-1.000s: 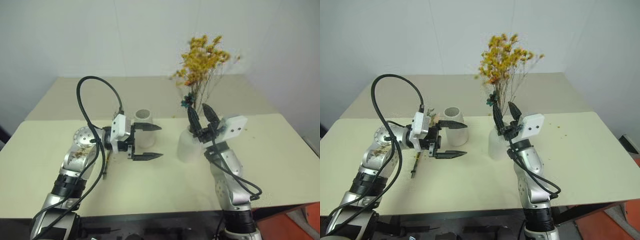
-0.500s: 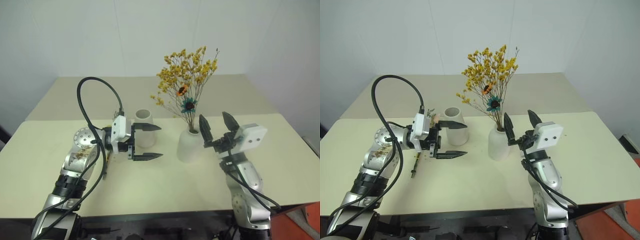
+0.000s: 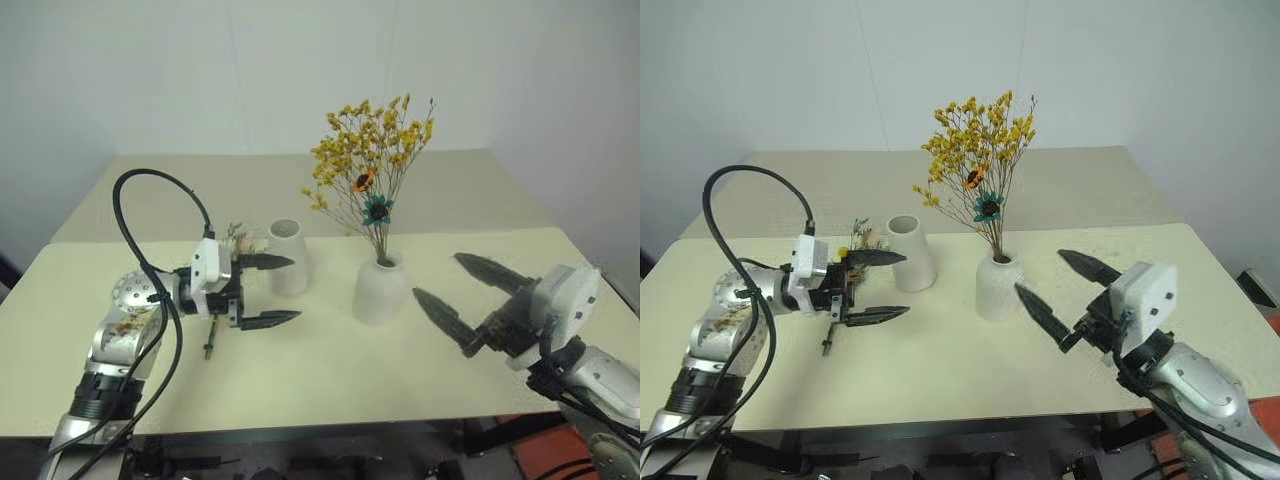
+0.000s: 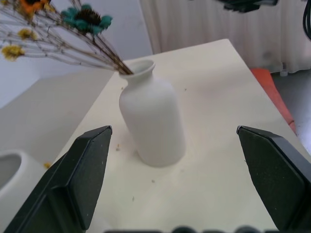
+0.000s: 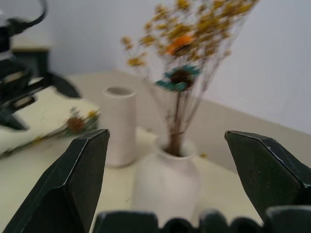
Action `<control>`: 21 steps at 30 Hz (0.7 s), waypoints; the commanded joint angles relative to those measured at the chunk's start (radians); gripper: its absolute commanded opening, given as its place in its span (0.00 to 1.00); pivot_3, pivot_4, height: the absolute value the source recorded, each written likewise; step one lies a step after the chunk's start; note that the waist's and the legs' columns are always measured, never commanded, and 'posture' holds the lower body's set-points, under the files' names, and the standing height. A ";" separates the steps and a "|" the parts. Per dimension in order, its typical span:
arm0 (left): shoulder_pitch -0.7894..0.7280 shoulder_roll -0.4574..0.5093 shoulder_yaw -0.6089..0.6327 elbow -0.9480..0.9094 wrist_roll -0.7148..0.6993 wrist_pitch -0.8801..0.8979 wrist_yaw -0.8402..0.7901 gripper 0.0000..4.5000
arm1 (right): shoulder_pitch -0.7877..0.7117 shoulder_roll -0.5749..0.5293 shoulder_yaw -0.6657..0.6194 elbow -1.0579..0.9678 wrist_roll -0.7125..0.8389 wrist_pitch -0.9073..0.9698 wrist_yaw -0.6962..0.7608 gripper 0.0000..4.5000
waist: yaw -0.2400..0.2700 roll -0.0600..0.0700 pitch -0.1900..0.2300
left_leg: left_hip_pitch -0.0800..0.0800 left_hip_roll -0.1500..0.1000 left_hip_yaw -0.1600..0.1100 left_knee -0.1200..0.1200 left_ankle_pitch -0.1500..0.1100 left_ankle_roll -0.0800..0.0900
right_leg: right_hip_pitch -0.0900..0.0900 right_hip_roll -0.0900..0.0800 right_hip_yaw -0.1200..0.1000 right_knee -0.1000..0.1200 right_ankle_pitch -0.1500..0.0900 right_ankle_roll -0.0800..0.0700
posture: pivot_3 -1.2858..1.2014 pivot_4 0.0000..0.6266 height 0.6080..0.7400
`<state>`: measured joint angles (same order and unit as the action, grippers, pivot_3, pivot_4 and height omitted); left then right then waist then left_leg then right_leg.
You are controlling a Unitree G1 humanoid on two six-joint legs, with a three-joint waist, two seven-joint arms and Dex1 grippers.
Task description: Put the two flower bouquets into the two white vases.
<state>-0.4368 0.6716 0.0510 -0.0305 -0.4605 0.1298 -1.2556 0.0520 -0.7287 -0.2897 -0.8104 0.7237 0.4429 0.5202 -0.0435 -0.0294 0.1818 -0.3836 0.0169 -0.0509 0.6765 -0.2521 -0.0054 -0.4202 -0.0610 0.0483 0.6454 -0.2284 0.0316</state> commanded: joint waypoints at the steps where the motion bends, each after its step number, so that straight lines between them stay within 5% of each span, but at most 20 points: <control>1: 0.082 0.030 0.100 -0.134 -0.014 0.102 0.154 1.00 | -0.046 -0.117 -0.032 -0.046 0.093 0.068 0.096 0.99 | 0.001 0.000 0.000 | 0.000 0.000 0.000 0.000 0.000 0.000 | 0.000 0.000 0.000 0.000 0.000 0.000 | 0.52 0.24 1.00; 5: 0.130 -0.003 0.142 -0.318 0.036 0.396 0.509 1.00 | -0.105 -0.259 -0.009 -0.017 0.088 0.088 0.226 0.99 | 0.010 -0.002 0.001 | -0.001 0.000 0.000 0.001 0.000 0.000 | 0.000 -0.001 0.000 -0.001 0.000 0.001 | 0.52 0.24 1.00; 11: 0.137 -0.020 0.089 -0.622 0.178 0.901 0.897 1.00 | -0.261 -0.321 0.082 0.090 0.086 0.100 0.353 0.99 | 0.026 -0.005 0.001 | -0.001 0.000 -0.001 0.001 0.000 0.000 | 0.001 -0.001 -0.002 -0.003 0.000 0.002 | 0.52 0.24 1.00; 16: -0.001 -0.092 0.058 -0.632 0.237 1.388 1.066 1.00 | -0.409 -0.349 0.184 0.184 0.060 0.115 0.470 0.99 | 0.030 -0.005 0.002 | -0.001 0.000 -0.002 0.001 0.000 0.000 | 0.001 0.000 -0.003 -0.002 0.000 0.001 | 0.52 0.24 1.00; 21: -0.082 -0.176 0.058 -0.541 0.268 1.485 1.158 1.00 | -0.507 -0.344 0.261 0.238 0.019 0.107 0.556 0.99 | 0.030 -0.005 0.002 | -0.002 0.000 -0.002 0.001 0.000 0.000 | 0.000 0.000 -0.003 -0.003 0.002 -0.002 | 0.52 0.24 1.00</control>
<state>-0.5062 0.5079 0.1012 -0.5915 -0.2157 1.6000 -0.1301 -0.4293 -1.0699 -0.0287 -0.5723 0.7572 0.5553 1.0488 -0.0139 -0.0346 0.1835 -0.3857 0.0162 -0.0527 0.6768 -0.2522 -0.0055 -0.4206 -0.0616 0.0455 0.6423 -0.2242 0.0259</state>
